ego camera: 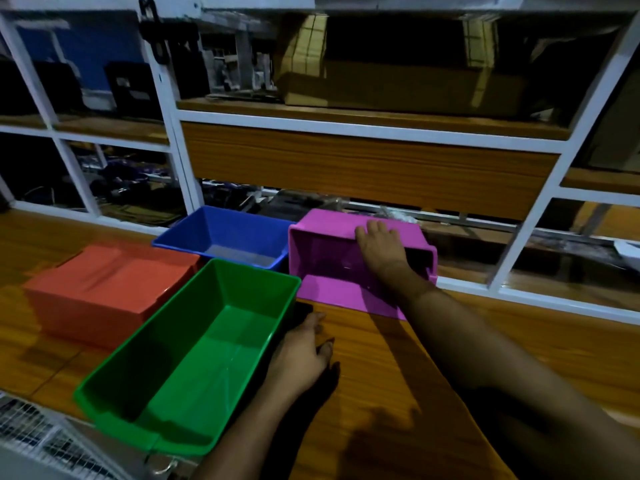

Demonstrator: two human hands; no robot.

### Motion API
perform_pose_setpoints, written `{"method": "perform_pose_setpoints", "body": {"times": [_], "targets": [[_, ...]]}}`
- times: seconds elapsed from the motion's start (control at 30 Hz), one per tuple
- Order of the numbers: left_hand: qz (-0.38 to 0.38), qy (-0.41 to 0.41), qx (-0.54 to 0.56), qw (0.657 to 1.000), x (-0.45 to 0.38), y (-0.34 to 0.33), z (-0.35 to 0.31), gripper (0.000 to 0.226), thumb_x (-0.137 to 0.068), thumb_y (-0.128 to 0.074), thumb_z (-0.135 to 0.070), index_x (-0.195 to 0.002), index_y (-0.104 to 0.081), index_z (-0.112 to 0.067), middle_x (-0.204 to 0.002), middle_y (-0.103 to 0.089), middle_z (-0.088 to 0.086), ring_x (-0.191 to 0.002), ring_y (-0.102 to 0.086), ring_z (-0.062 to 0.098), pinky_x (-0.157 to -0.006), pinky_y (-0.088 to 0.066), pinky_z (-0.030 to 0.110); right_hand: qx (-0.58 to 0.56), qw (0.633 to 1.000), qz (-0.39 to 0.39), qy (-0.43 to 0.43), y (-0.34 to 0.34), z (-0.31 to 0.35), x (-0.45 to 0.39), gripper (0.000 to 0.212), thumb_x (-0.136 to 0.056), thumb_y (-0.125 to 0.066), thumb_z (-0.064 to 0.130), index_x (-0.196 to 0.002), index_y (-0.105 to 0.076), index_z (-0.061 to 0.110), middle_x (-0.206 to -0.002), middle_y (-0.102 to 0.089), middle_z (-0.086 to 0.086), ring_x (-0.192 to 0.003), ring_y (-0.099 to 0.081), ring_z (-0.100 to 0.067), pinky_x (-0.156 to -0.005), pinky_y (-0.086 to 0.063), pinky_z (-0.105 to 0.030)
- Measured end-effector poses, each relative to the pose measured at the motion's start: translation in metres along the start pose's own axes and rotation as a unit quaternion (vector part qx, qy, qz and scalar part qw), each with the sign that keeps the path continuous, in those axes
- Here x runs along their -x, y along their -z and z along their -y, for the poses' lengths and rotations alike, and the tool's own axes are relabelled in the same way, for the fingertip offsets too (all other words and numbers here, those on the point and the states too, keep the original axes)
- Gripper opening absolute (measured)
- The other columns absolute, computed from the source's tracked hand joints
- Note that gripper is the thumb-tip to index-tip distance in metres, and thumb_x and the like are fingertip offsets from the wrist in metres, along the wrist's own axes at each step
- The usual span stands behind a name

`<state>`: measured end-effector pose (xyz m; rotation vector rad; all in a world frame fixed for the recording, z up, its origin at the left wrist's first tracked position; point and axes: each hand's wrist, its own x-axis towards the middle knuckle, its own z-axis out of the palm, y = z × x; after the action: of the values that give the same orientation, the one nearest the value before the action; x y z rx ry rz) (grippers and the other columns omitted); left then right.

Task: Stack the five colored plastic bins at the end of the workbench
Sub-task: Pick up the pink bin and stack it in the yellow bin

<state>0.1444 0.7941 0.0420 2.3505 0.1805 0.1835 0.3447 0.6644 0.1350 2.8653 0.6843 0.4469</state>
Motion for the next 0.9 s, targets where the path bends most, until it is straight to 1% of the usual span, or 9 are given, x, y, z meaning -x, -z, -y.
{"method": "perform_pose_setpoints", "body": {"times": [0.27, 0.37, 0.5, 0.57, 0.63, 0.7, 0.8, 0.83, 0.9], "targets": [[0.019, 0.080, 0.063, 0.995, -0.018, -0.016, 0.003, 0.036, -0.082, -0.071, -0.020, -0.115, -0.059, -0.012, -0.098, -0.065, -0.001, -0.100, -0.066, 0.019, -0.084, -0.045, 0.022, -0.024, 0.998, -0.063, 0.021, 0.010, -0.025, 0.033, 0.032, -0.096, -0.041, 0.015, -0.128, -0.047, 0.013, -0.120, -0.053, -0.017, -0.114, -0.052, -0.037, -0.079, -0.047, -0.045], [0.049, 0.108, 0.077, 0.990, -0.027, -0.024, -0.004, 0.034, -0.083, -0.071, -0.025, -0.112, -0.060, -0.010, -0.101, -0.067, 0.004, -0.103, -0.064, 0.022, -0.086, -0.046, 0.025, -0.072, 0.995, -0.069, -0.018, 0.015, -0.051, 0.054, 0.031, -0.092, -0.048, 0.013, -0.123, -0.049, 0.010, -0.118, -0.055, -0.017, -0.110, -0.056, -0.038, -0.079, -0.049, -0.044], [0.051, 0.142, 0.102, 0.983, -0.034, -0.035, -0.020, 0.042, -0.079, -0.070, -0.031, -0.116, -0.056, -0.016, -0.104, -0.057, 0.008, -0.106, -0.060, 0.027, -0.091, -0.049, 0.035, -0.184, 0.976, -0.003, -0.113, 0.009, -0.090, 0.082, 0.026, -0.090, -0.054, 0.019, -0.114, -0.054, 0.007, -0.115, -0.060, -0.024, -0.104, -0.060, -0.041, -0.083, -0.048, -0.043], [0.021, 0.153, 0.139, 0.978, -0.038, -0.037, -0.027, 0.040, -0.075, -0.068, -0.025, -0.111, -0.052, -0.020, -0.093, -0.059, 0.006, -0.094, -0.066, 0.031, -0.082, -0.056, 0.049, -0.253, 0.954, 0.030, -0.157, 0.009, -0.107, 0.097, 0.028, -0.093, -0.055, 0.019, -0.116, -0.056, 0.004, -0.116, -0.063, -0.024, -0.107, -0.060, -0.041, -0.084, -0.045, -0.039], [-0.018, 0.145, 0.152, 0.978, -0.044, -0.038, -0.029, 0.046, -0.072, -0.067, -0.020, -0.111, -0.045, -0.028, -0.085, -0.063, 0.006, -0.082, -0.068, 0.033, -0.074, -0.058, 0.050, -0.329, 0.922, 0.063, -0.196, 0.005, -0.123, 0.112, 0.029, -0.093, -0.056, 0.017, -0.118, -0.058, 0.003, -0.117, -0.065, -0.021, -0.107, -0.061, -0.037, -0.084, -0.045, -0.036], [-0.048, 0.143, 0.165, 0.975, -0.050, -0.034, -0.034, 0.048, -0.074, -0.069, -0.018, -0.113, -0.042, -0.028, -0.082, -0.065, 0.005, -0.080, -0.068, 0.032, -0.077, -0.056, 0.046, -0.383, 0.890, 0.084, -0.234, -0.006, -0.134, 0.130, 0.024, -0.092, -0.057, 0.016, -0.112, -0.060, 0.004, -0.109, -0.067, -0.017, -0.099, -0.063, -0.033, -0.081, -0.047, -0.036], [-0.049, 0.152, 0.208, 0.965, -0.063, -0.030, -0.041, 0.054, -0.065, -0.069, -0.028, -0.115, -0.050, -0.023, -0.082, -0.068, 0.005, -0.082, -0.069, 0.028, -0.080, -0.056, 0.043, -0.490, 0.812, 0.102, -0.300, -0.028, -0.136, 0.159, 0.012, -0.092, -0.054, 0.013, -0.085, -0.058, 0.004, -0.073, -0.065, -0.015, -0.064, -0.065, -0.029, -0.057, -0.053, -0.039], [-0.038, 0.155, 0.225, 0.961, -0.069, -0.031, -0.037, 0.055, -0.060, -0.067, -0.031, -0.112, -0.056, -0.020, -0.084, -0.070, 0.007, -0.084, -0.070, 0.029, -0.081, -0.057, 0.046, -0.517, 0.789, 0.109, -0.312, -0.034, -0.133, 0.167, 0.019, -0.093, -0.051, 0.009, -0.075, -0.054, 0.004, -0.056, -0.059, -0.010, -0.045, -0.058, -0.022, -0.042, -0.047, -0.029], [-0.018, 0.152, 0.260, 0.953, -0.077, -0.037, -0.027, 0.047, -0.057, -0.066, -0.030, -0.101, -0.067, -0.015, -0.089, -0.074, 0.012, -0.085, -0.071, 0.029, -0.084, -0.056, 0.051, -0.546, 0.766, 0.120, -0.318, -0.045, -0.126, 0.182, 0.029, -0.095, -0.049, 0.005, -0.065, -0.048, 0.008, -0.038, -0.045, 0.001, -0.028, -0.039, -0.011, -0.036, -0.029, -0.017]]}}
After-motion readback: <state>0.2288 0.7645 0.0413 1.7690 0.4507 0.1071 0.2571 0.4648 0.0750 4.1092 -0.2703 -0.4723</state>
